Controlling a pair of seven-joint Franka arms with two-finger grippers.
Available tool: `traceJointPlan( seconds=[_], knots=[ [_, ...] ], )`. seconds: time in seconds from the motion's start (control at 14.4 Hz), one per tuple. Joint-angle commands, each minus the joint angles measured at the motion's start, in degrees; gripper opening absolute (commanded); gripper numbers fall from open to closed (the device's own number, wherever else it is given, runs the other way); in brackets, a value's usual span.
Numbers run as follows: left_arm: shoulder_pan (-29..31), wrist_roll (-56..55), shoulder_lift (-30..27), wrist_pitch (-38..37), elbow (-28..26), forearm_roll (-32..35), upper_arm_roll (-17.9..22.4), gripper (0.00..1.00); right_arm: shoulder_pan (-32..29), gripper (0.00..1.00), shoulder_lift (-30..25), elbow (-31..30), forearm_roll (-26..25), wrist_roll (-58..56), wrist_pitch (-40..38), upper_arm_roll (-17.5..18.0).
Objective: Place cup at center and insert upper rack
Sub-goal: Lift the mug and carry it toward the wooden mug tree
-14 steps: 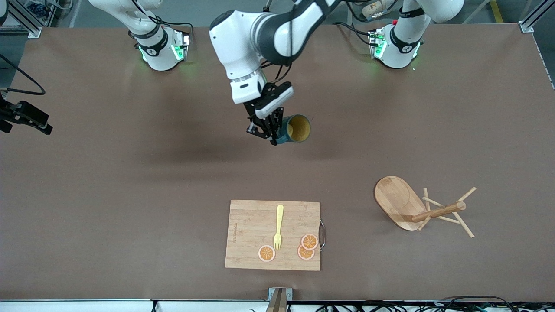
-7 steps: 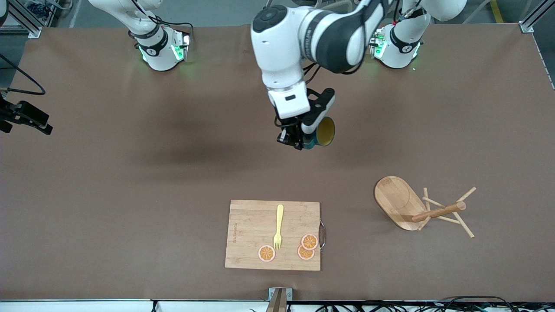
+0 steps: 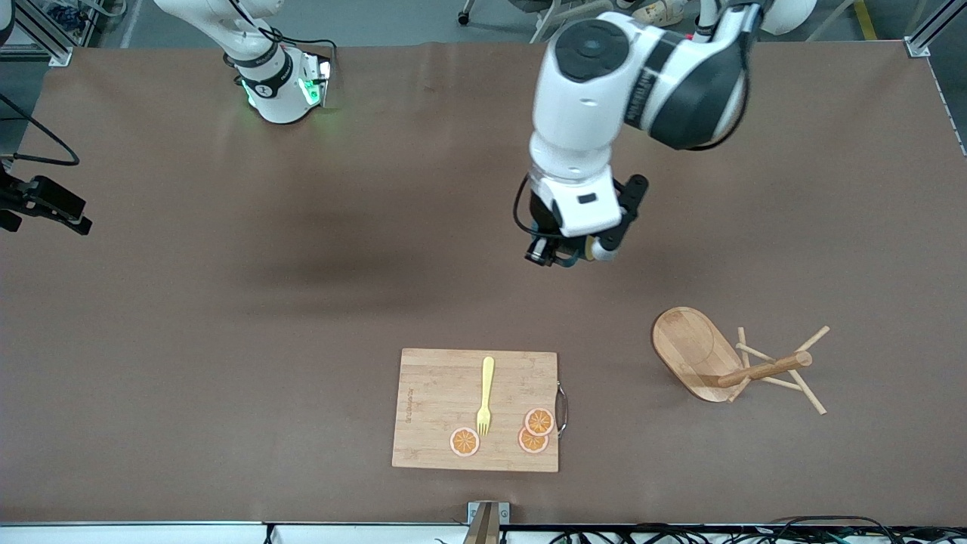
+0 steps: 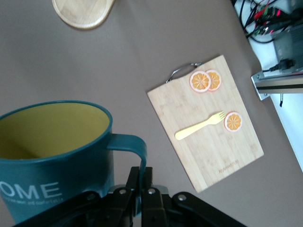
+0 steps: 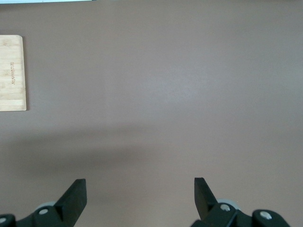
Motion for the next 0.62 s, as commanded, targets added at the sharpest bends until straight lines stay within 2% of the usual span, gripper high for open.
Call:
traceJointPlan(
  seconds=[0.0, 0.55],
  knots=[
    [3.94, 5.60, -2.79, 0.59, -2.47, -6.06, -0.57, 0.00, 0.31, 1.00, -1.13, -1.11, 0.22, -0.28, 0.70, -0.22],
    [16.77, 20.64, -4.45, 0.59, -5.10, -24.69, -0.57, 0.00, 0.31, 1.00, -0.96, -1.11, 0.22, -0.28, 1.50, -0.22]
  ],
)
